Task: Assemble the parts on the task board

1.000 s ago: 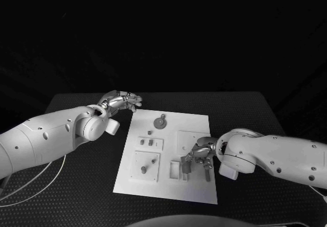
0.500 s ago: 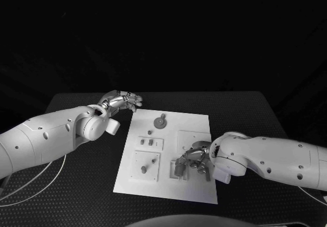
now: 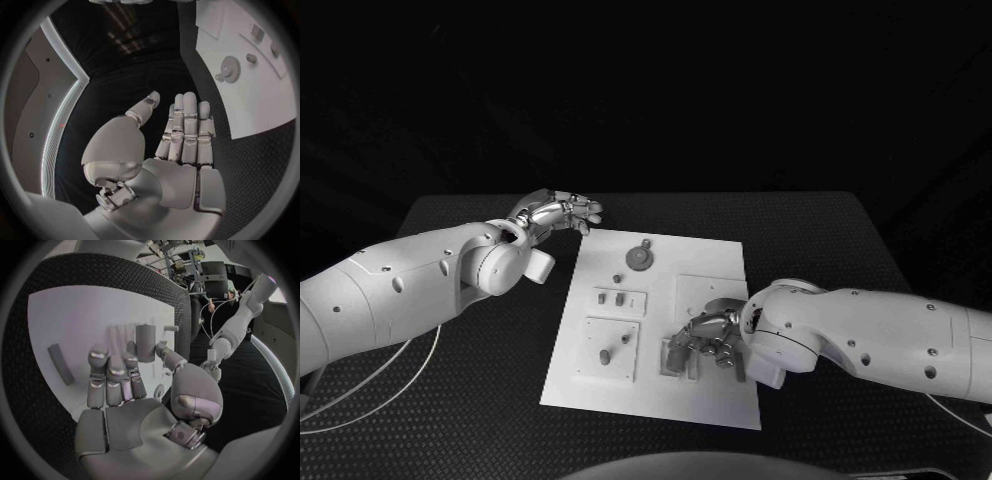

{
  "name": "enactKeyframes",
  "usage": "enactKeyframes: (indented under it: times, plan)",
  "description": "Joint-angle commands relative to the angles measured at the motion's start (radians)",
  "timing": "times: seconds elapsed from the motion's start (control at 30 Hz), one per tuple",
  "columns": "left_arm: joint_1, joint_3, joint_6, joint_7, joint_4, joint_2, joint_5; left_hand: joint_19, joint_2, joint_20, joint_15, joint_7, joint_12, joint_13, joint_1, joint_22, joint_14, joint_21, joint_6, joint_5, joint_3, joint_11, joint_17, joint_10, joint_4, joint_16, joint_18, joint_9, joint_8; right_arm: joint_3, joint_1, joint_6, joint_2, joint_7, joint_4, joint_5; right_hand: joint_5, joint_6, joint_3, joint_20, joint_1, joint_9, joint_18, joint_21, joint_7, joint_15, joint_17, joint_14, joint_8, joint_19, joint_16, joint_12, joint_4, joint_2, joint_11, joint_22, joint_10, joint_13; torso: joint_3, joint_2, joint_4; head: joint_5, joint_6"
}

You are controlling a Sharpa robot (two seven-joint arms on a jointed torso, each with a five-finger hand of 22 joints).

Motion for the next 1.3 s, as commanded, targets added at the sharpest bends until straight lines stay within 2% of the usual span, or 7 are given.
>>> enactKeyframes:
  times: [0.03,0.33,0.83,1.03,1.3]
  plan:
    - [0.001,0.001,0.013,0.005,0.003,0.000,0.006,-0.003,-0.002,-0.025,0.004,0.003,0.006,0.000,-0.008,0.001,-0.001,-0.006,-0.001,0.000,0.001,0.000,0.002,-0.008,0.005,-0.004,-0.002,0.001,-0.003,-0.004,-0.001,0.017,0.003,0.000,0.000,-0.009,-0.001,0.011,0.006,-0.004,-0.001,0.000,0.039,0.006,0.003,-0.006,0.001,0.001,-0.005,0.003,-0.005,-0.004,0.002,-0.005,-0.001,-0.001,0.007,0.001,-0.0006,0.000,0.0005,0.002,-0.002]
    - [0.001,0.001,0.013,0.005,0.003,0.000,0.006,-0.003,-0.003,-0.025,0.004,0.003,0.007,0.000,-0.008,0.002,-0.001,-0.006,-0.001,0.000,0.001,0.000,0.002,-0.009,0.006,-0.004,-0.002,0.001,-0.003,-0.012,-0.001,0.029,0.011,0.006,-0.001,-0.017,-0.001,0.010,0.007,-0.005,0.002,0.000,0.039,0.006,0.003,-0.006,0.003,0.000,-0.006,0.002,-0.006,-0.005,-0.001,-0.006,-0.001,-0.001,0.006,0.002,-0.0001,0.000,0.0005,0.004,-0.004]
    - [0.001,0.001,0.014,0.004,0.004,-0.001,0.006,-0.003,-0.003,-0.025,0.004,0.003,0.007,0.000,-0.008,0.002,-0.001,-0.006,-0.001,0.000,0.001,0.000,0.002,-0.009,0.007,-0.004,-0.002,0.001,-0.004,-0.016,-0.007,0.025,0.027,0.014,-0.008,-0.062,-0.001,0.008,0.008,-0.005,0.003,0.000,0.039,0.007,0.004,-0.005,0.004,-0.001,-0.007,0.000,-0.007,-0.006,-0.005,-0.008,0.000,-0.001,0.004,0.004,0.0003,0.000,0.0005,0.006,-0.006]
    - [0.001,0.001,0.014,0.004,0.003,0.000,0.006,-0.003,-0.003,-0.025,0.004,0.003,0.007,0.000,-0.008,0.003,-0.001,-0.007,-0.001,0.000,0.001,0.000,0.003,-0.009,0.008,-0.004,-0.002,0.002,-0.004,-0.016,-0.007,0.003,0.025,0.018,-0.012,-0.090,-0.001,0.005,0.008,-0.005,0.003,-0.001,0.039,0.006,0.005,-0.004,0.005,-0.002,-0.009,-0.001,-0.009,-0.007,-0.006,-0.011,0.001,-0.001,0.002,0.005,-0.0005,0.000,-0.0005,0.005,-0.005]
    - [0.001,0.001,0.018,0.002,0.001,0.000,0.006,-0.003,-0.003,-0.025,0.004,0.003,0.007,0.000,-0.009,0.003,-0.002,-0.007,-0.001,0.000,0.001,0.000,0.003,-0.010,0.009,-0.005,-0.002,0.002,-0.004,-0.016,-0.008,-0.009,0.023,0.026,-0.010,-0.095,-0.001,0.007,0.011,-0.005,0.005,0.000,0.039,0.007,0.005,-0.004,0.006,-0.002,-0.009,-0.001,-0.009,-0.008,-0.006,-0.007,0.001,-0.002,0.003,0.006,0.0004,0.000,-0.0007,0.007,-0.005]
